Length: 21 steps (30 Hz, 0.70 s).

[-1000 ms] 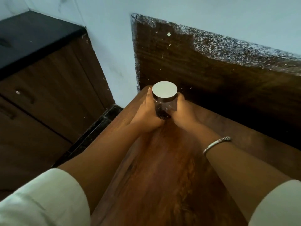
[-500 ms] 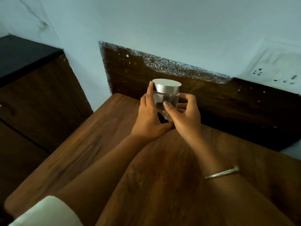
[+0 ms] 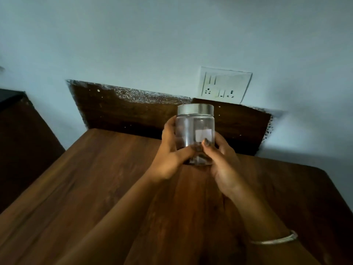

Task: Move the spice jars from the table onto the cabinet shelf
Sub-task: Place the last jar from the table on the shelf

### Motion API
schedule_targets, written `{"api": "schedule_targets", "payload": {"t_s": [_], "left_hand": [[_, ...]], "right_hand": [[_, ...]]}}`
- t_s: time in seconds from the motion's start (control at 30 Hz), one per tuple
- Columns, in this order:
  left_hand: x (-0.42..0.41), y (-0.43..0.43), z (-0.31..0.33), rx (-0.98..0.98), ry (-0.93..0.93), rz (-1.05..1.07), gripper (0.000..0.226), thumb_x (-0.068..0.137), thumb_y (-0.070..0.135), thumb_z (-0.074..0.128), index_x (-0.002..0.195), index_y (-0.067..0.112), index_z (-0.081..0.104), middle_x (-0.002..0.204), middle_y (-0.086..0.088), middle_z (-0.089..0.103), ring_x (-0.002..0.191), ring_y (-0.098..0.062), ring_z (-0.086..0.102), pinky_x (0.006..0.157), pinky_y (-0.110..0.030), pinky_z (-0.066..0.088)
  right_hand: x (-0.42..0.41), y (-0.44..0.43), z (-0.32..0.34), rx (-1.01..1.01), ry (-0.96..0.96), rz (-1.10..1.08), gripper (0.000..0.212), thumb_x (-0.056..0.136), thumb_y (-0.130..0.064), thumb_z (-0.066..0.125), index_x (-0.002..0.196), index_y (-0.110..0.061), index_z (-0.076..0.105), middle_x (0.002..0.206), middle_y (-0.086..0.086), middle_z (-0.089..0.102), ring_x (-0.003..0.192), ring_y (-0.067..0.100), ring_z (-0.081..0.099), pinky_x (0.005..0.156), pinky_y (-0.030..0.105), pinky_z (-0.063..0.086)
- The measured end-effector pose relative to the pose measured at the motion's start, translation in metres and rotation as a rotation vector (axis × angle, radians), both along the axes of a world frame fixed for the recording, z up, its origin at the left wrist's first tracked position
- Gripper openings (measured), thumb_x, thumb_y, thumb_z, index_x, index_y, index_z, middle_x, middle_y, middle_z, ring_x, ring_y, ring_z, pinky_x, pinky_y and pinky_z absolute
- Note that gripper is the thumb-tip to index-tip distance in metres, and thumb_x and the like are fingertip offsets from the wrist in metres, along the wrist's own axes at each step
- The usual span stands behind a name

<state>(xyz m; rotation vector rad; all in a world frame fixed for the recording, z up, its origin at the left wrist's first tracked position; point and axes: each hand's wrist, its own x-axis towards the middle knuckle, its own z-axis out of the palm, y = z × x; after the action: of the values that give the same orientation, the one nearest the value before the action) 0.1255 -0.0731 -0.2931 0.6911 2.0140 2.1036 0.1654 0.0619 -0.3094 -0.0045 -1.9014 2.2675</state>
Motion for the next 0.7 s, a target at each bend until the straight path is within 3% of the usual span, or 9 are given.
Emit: {"api": "schedule_targets", "payload": {"t_s": [0.07,0.13,0.23,0.4,0.53,0.6,0.7], "left_hand": [[0.011,0.008,0.007,-0.104,0.079,-0.010,0.088,0.073,0.018,0.061,0.146,0.028,0.013,0.128,-0.006,0.038,0.115,-0.022,0.051,0.083,-0.033,0.055],[0.023,0.015,0.011,-0.079,0.115,-0.115,0.097,0.077,0.006,0.064,0.145,0.037,0.001,0.126,0.002,0.045,0.112,-0.017,0.058,0.080,-0.025,0.055],[0.034,0.024,0.013,-0.092,0.131,-0.162,0.117,0.071,0.007,0.073,0.144,0.032,-0.015,0.118,0.017,0.056,0.111,-0.012,0.061,0.085,-0.024,0.054],[0.041,0.023,0.020,0.085,0.050,-0.178,0.101,0.062,0.000,0.072,0.140,0.022,0.012,0.115,0.000,0.061,0.103,-0.018,0.065,0.077,-0.030,0.055],[0.047,0.016,0.020,0.106,-0.017,-0.279,0.103,0.061,-0.002,0.066,0.143,0.020,0.008,0.096,0.012,0.069,0.093,-0.014,0.067,0.074,-0.031,0.057],[0.049,0.011,0.020,0.084,-0.017,-0.296,0.103,0.063,-0.005,0.061,0.145,0.024,0.006,0.105,0.001,0.064,0.096,-0.019,0.065,0.074,-0.033,0.057],[0.049,0.004,0.024,-0.077,0.051,-0.237,0.114,0.063,0.005,0.068,0.146,0.039,-0.003,0.124,-0.004,0.050,0.112,-0.021,0.058,0.083,-0.038,0.055]], "right_hand": [[0.013,0.008,0.008,0.048,0.021,-0.097,0.063,0.064,-0.049,0.073,0.120,-0.026,0.055,0.103,-0.001,0.071,0.094,0.015,0.068,0.070,0.027,0.056],[0.025,0.013,0.013,0.145,0.027,-0.187,0.072,0.063,-0.052,0.070,0.128,-0.030,0.047,0.106,-0.005,0.068,0.094,0.007,0.066,0.069,0.020,0.054],[0.042,0.015,0.017,0.341,0.050,-0.265,0.067,0.072,-0.063,0.061,0.131,-0.039,0.042,0.124,-0.007,0.058,0.108,0.004,0.059,0.085,0.024,0.052],[0.064,0.022,0.025,0.315,0.086,-0.277,0.053,0.075,-0.059,0.053,0.127,-0.054,0.041,0.110,-0.009,0.060,0.101,0.014,0.062,0.082,0.035,0.054],[0.072,0.024,0.030,0.117,0.021,0.003,0.064,0.078,-0.052,0.056,0.137,-0.044,0.033,0.128,0.000,0.057,0.114,0.023,0.059,0.094,0.051,0.048],[0.073,0.019,0.030,0.129,0.061,0.067,0.057,0.082,-0.045,0.058,0.135,-0.037,0.039,0.126,0.004,0.059,0.113,0.025,0.060,0.090,0.052,0.050],[0.073,0.009,0.026,0.189,0.107,-0.112,0.059,0.078,-0.044,0.065,0.132,-0.041,0.042,0.114,-0.001,0.066,0.105,0.019,0.065,0.084,0.044,0.054]]}}
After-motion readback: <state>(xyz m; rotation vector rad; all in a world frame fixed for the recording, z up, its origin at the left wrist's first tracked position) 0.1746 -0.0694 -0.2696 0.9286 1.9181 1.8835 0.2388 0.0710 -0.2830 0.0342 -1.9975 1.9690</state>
